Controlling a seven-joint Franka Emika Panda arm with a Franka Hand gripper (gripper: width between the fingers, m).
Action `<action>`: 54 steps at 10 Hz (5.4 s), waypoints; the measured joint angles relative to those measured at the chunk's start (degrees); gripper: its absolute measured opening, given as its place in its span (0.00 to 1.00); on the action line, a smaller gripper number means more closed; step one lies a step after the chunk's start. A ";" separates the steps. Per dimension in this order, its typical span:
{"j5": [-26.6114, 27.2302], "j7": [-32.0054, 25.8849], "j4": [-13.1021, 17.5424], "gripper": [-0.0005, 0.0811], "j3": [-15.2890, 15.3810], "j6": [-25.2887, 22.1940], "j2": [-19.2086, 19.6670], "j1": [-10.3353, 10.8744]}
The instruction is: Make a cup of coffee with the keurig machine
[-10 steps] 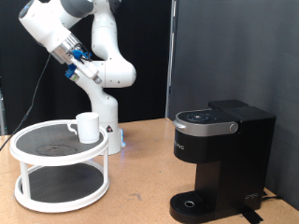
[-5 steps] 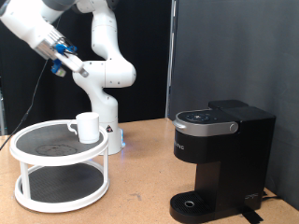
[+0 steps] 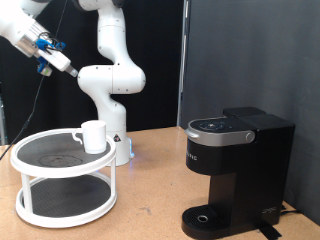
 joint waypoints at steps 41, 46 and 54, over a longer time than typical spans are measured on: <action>-5.70 -6.75 -24.30 0.12 0.09 30.91 -1.53 -0.12; -6.44 -6.74 -24.41 0.69 0.16 31.14 -1.54 -0.29; -2.39 -6.92 -25.17 0.91 0.22 37.67 -4.87 0.08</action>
